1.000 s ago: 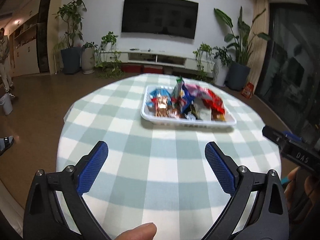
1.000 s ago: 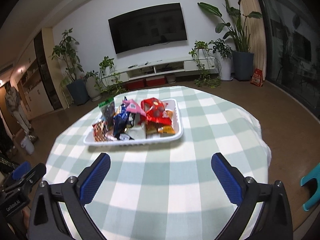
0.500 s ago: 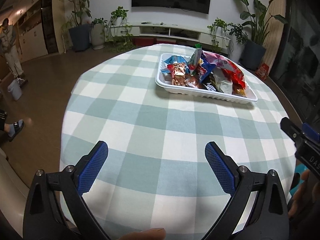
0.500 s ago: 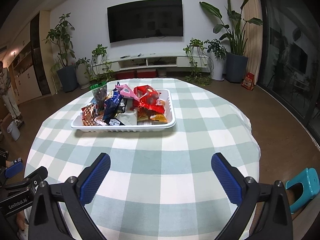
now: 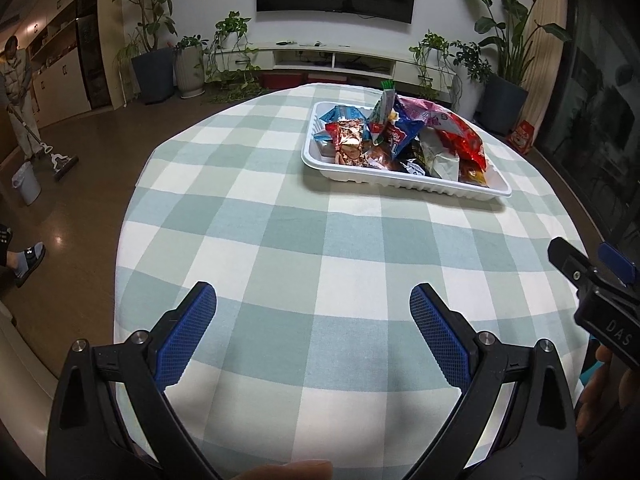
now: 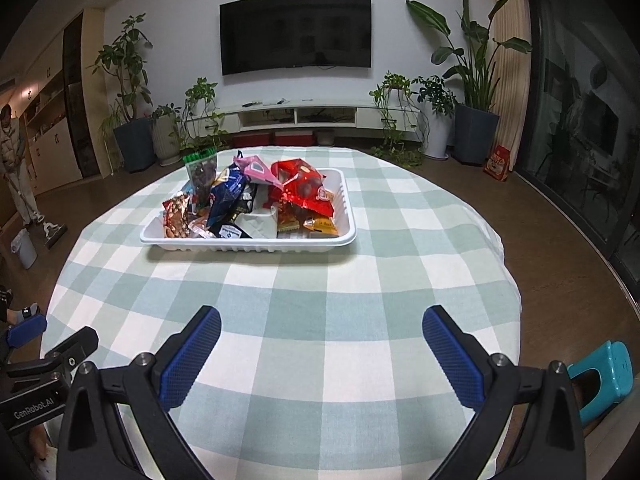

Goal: Organize snacks

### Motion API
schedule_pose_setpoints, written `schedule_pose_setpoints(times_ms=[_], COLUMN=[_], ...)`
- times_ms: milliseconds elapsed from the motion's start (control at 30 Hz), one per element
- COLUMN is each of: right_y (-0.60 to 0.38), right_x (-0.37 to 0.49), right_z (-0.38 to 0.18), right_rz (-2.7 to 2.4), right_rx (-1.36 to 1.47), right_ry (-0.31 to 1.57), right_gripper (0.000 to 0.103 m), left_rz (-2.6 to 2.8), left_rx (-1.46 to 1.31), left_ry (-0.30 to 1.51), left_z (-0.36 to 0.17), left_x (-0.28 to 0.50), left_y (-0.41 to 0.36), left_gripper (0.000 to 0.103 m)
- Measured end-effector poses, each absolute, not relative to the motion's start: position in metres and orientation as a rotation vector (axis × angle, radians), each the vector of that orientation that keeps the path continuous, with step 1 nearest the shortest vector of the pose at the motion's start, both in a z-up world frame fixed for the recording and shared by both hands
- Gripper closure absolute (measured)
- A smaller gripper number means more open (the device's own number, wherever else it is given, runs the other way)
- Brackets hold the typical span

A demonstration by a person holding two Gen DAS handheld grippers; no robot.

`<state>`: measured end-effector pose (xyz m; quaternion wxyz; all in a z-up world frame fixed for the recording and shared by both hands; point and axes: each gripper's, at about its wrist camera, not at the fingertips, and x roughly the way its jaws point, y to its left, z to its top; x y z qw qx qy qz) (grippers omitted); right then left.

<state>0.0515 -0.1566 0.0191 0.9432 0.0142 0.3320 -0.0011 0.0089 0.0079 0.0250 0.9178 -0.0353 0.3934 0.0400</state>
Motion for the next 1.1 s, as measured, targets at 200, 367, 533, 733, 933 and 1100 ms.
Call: schedule_pose_setpoints(times_ms=[200, 367, 533, 733, 933, 1100], right_y=[-0.154, -0.15, -0.141, -0.141, -0.141, -0.141], right_x=[0.052, 0.047, 0.041, 0.042, 0.042, 0.042], right_z=[0.014, 0.009, 0.006, 0.005, 0.005, 0.005], right_rz=[-0.009, -0.004, 0.016, 0.013, 0.013, 0.013], right_rx=[0.011, 0.002, -0.024, -0.021, -0.023, -0.024], right_ry=[0.7, 0.725, 0.732, 0.736, 0.738, 0.737], right_gripper=[0.0, 0.0, 0.0, 0.0, 0.0, 0.0], left_rz=[0.071, 0.067, 0.068, 0.068, 0.068, 0.068], left_rx=[-0.061, -0.066, -0.061, -0.058, -0.06, -0.059], left_ry=[0.809, 0.812, 0.812, 0.814, 0.814, 0.813], left_z=[0.024, 0.024, 0.023, 0.023, 0.023, 0.023], left_x=[0.009, 0.009, 0.009, 0.009, 0.009, 0.009], left_y=[0.005, 0.005, 0.006, 0.005, 0.005, 0.005], left_gripper=[0.005, 0.005, 0.005, 0.005, 0.005, 0.005])
